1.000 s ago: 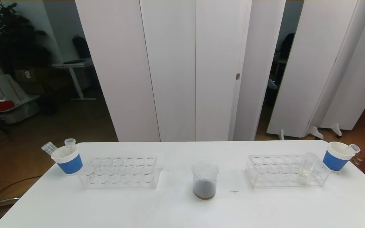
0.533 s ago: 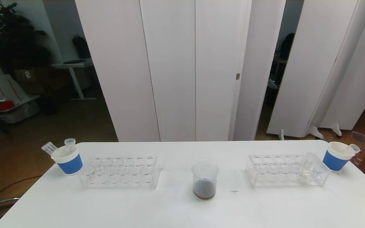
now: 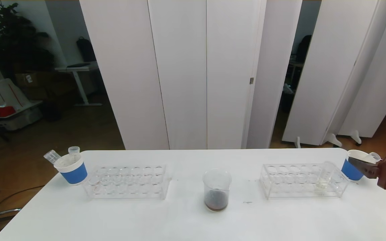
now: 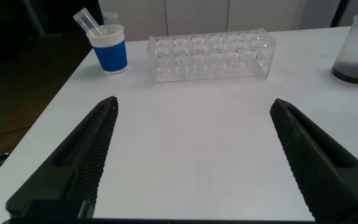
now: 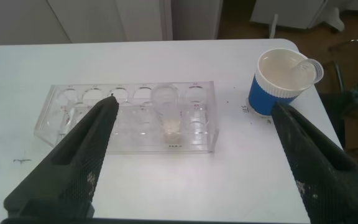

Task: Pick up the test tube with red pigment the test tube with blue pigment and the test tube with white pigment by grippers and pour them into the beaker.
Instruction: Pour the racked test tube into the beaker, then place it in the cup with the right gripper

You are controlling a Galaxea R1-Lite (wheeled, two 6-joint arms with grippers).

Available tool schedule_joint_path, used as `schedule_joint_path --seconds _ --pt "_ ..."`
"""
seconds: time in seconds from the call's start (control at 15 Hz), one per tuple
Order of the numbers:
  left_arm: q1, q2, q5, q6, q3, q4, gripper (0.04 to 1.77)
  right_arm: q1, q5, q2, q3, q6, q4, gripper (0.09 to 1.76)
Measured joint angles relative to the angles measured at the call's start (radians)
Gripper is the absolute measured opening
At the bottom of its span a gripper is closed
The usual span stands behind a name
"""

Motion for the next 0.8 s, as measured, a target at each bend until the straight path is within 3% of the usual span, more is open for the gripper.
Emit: schedule_joint_path --seconds 0.6,0.8 --pt "0.0 0.0 0.0 0.0 0.0 0.0 1.75 0.034 -0.003 0.22 0.109 -0.008 -0.292 1.75" --pt "0.0 0.0 0.0 0.0 0.0 0.0 1.75 0.04 -0.003 0.267 0.132 -0.022 -0.314 1.75"
